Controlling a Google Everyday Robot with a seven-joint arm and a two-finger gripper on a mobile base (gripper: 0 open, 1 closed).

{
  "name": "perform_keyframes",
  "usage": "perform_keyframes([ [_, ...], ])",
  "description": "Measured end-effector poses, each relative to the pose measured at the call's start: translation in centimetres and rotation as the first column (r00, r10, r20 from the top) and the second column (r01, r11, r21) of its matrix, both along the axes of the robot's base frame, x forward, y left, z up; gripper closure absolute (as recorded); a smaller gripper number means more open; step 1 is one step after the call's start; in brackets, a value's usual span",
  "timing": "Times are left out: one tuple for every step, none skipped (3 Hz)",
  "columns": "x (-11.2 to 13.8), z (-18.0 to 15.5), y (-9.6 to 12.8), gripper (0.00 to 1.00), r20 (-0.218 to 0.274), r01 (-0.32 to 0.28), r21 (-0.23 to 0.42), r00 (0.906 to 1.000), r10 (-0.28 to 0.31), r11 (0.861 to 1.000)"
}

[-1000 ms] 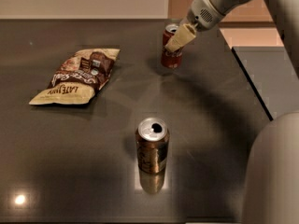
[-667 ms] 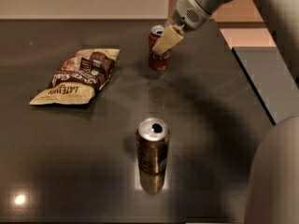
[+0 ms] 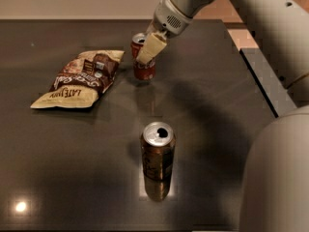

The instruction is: Move coke can near brown chip bag

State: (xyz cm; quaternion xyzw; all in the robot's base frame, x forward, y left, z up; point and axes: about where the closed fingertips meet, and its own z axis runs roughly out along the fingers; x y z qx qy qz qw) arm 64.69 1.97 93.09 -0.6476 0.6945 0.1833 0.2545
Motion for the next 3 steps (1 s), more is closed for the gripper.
perform_keyframes([
  [0.2,-0.5,2.6,1.0,-0.005,-0.042,-0.003,0.9991,0.042,0.999],
  [0.4,-1.3,4.2,0.82,-0.023,-0.057,0.005,0.9981,0.057,0.998],
  [0.1,-2.0,5.2,0.59,-0.043,-0.062,0.015,0.9971,0.063,0.998],
])
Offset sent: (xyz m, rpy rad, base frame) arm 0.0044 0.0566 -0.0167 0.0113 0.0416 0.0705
